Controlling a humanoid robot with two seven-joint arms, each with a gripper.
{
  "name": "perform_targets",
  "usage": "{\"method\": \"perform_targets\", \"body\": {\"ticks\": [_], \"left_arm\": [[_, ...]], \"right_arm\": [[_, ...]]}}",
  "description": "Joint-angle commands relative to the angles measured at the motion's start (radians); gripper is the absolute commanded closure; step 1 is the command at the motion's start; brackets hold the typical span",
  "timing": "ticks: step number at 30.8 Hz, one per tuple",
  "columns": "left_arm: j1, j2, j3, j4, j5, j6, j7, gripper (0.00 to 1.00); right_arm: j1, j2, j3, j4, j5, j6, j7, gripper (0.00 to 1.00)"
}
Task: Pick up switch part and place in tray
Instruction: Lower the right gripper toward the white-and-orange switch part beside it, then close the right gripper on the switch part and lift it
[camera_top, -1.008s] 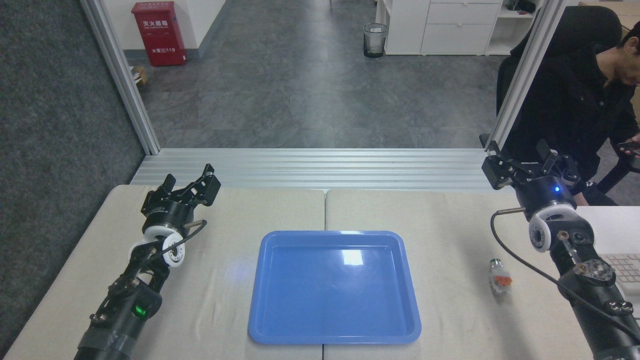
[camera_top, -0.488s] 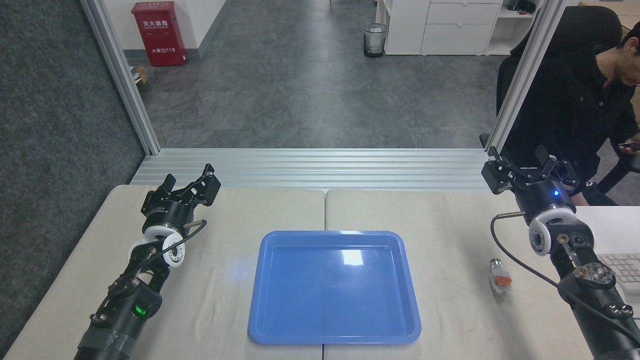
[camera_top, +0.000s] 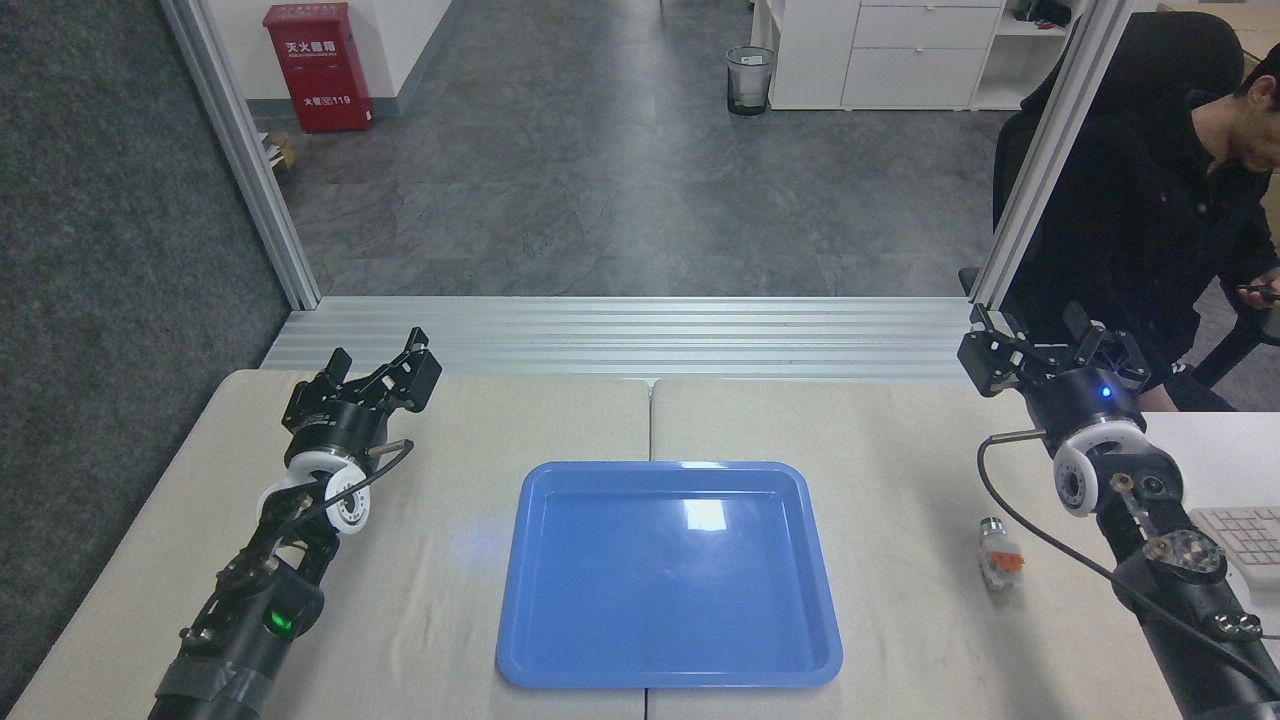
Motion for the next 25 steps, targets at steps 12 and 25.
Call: {"method": "perform_targets", "body": {"ticks": [12, 25], "left_arm": [[0.0, 0.0, -0.001, 0.0, 0.0, 0.001, 0.001, 0.0], [0.0, 0.0, -0.001, 0.0, 0.0, 0.001, 0.001, 0.0]], "right_arm": [[0.083, 0.021, -0.014, -0.047, -0.005, 0.009, 0.001, 0.01], [0.338, 0.076, -0.017, 0.062, -0.006, 0.038, -0.097, 0.01]]}}
